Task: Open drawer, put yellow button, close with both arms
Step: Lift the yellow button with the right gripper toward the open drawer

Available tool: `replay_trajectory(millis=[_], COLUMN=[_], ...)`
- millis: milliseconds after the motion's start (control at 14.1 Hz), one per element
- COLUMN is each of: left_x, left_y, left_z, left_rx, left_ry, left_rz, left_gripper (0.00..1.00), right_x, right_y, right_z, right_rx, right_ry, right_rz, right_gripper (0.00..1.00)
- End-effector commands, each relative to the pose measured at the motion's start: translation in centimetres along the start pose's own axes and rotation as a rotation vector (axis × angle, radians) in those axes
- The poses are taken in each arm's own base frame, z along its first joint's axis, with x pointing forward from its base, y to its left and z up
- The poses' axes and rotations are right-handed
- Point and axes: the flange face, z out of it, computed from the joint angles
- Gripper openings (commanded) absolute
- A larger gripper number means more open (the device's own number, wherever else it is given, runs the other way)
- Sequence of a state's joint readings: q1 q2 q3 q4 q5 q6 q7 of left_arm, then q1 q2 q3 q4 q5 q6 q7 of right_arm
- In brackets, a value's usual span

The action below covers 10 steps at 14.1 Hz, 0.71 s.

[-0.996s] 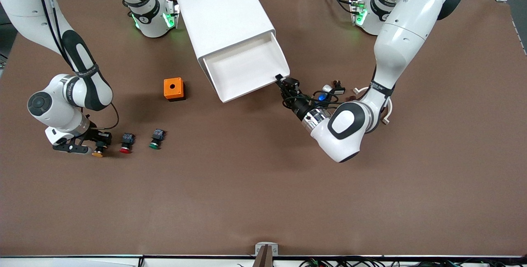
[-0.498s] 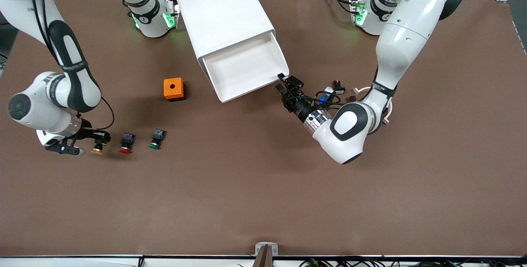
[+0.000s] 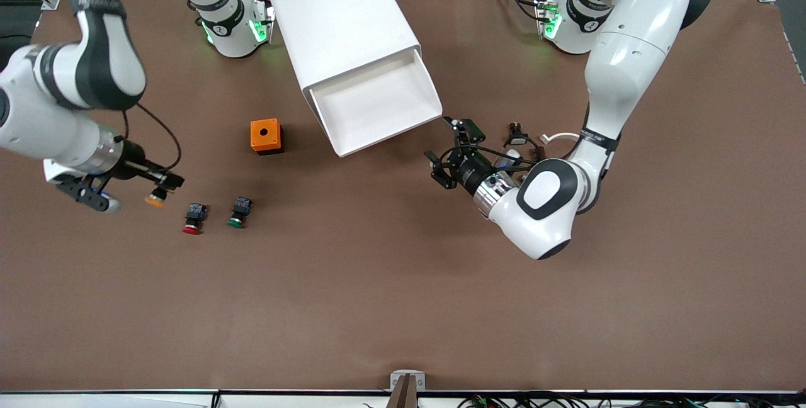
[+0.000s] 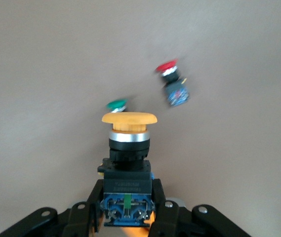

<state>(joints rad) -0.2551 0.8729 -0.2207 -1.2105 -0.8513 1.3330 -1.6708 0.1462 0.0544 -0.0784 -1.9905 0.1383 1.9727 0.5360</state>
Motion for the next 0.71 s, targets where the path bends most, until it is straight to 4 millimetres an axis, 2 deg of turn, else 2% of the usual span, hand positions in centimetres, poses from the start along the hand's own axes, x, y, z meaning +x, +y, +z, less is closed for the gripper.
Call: replay_trajectory(millis=[0, 71, 285, 356, 427, 498, 641], left_x=[-2.7, -3.8, -7.5, -9.2, -10.8, -12.1, -12.9], left_y=[-3.2, -4.4, -7.3, -8.3, -8.8, -9.5, -9.6], left_z=[-2.7, -3.8, -5.8, -5.9, -5.1, -5.3, -5.3], left_rx=[-0.069, -0.116, -0.234, -0.268, -0.294, -0.339, -0.378], left_ry=[0.164, 0.249, 0.469, 0.567, 0.673, 0.760, 0.861], left_rz=[0.249, 0.340, 0.537, 0.580, 0.620, 0.641, 0.660], left_gripper=[1.00, 1.00, 1.00, 1.00, 1.00, 1.00, 1.00], right_x=[-7.5, -11.2, -19.4, -21.6, -22.9, -24.1, -27.0], right_y=[-5.8, -9.1, -16.3, -18.0, -19.2, -20.2, -22.2], right_z=[-1.4, -1.5, -2.2, -2.5, -2.8, -2.9, -2.6], right_rx=[0.006, 0.006, 0.030, 0.040, 0.053, 0.057, 0.059], right_ry=[-0.014, -0.012, 0.004, 0.006, 0.009, 0.009, 0.009], right_rz=[0.155, 0.196, 0.310, 0.336, 0.354, 0.371, 0.394], right_gripper=[0.00, 0.00, 0.00, 0.00, 0.00, 0.00, 0.00])
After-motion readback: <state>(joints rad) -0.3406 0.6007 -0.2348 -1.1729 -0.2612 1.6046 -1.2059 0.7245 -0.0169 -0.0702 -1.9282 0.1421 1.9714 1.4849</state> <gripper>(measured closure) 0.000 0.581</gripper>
